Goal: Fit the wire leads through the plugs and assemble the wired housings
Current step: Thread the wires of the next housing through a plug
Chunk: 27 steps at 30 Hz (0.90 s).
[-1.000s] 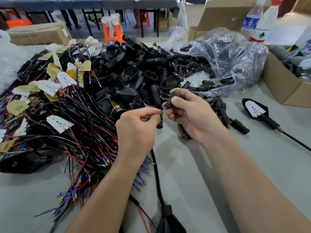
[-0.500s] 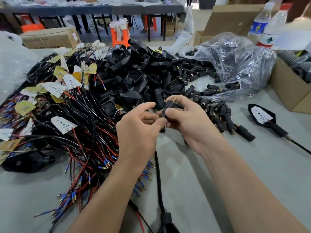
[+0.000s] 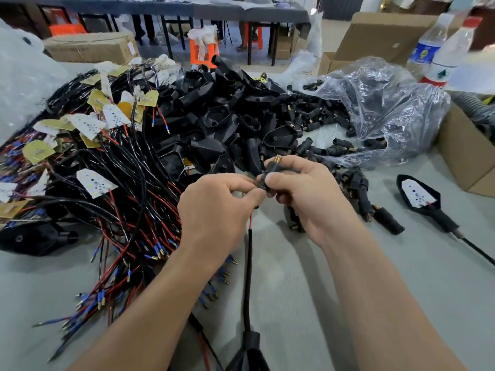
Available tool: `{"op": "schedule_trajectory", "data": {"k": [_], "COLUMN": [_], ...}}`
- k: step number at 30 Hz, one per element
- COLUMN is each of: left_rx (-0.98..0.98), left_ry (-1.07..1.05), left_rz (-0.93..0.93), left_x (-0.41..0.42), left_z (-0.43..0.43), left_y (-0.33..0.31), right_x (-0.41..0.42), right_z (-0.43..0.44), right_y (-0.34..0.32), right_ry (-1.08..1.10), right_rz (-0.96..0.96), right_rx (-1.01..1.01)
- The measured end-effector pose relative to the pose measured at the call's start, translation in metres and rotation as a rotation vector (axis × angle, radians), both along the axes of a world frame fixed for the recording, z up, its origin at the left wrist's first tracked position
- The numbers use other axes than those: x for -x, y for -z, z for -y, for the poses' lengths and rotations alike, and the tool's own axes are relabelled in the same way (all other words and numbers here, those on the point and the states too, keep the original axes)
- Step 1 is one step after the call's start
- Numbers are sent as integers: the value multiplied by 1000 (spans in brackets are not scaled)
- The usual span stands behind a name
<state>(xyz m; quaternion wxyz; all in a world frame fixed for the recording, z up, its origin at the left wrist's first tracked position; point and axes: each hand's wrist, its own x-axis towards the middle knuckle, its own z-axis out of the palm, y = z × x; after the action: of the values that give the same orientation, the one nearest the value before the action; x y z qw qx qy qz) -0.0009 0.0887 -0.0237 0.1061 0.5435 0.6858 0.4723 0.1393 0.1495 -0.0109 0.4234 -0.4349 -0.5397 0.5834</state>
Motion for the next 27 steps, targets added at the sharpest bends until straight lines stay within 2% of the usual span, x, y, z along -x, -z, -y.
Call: {"op": "schedule_trajectory", "data": {"k": [2,8,14,16,20,27], "left_rx": [-10,-70,21,40,28,18], "left_ry": [-22,15,90,102,108,128], "left_rz": [-10,5,48,55,-28,21], "left_x": [-1,-1,4,3,2,-4], "left_z": [1,2,-1,-3,-1,-2], "left_y": [0,-1,1,2,3,3], "right_x": [-2,0,-2,-3,-1,-5], "right_z": [0,2,-1,-1,6,6], "right_y": [-1,-5,-8,-8,-7,-9], "right_ry": [7,27,107,82,-54,-54], "right_rz": [0,-191,-397,-362,-114,-87], "right_rx": [14,89,158,153,99,97]}}
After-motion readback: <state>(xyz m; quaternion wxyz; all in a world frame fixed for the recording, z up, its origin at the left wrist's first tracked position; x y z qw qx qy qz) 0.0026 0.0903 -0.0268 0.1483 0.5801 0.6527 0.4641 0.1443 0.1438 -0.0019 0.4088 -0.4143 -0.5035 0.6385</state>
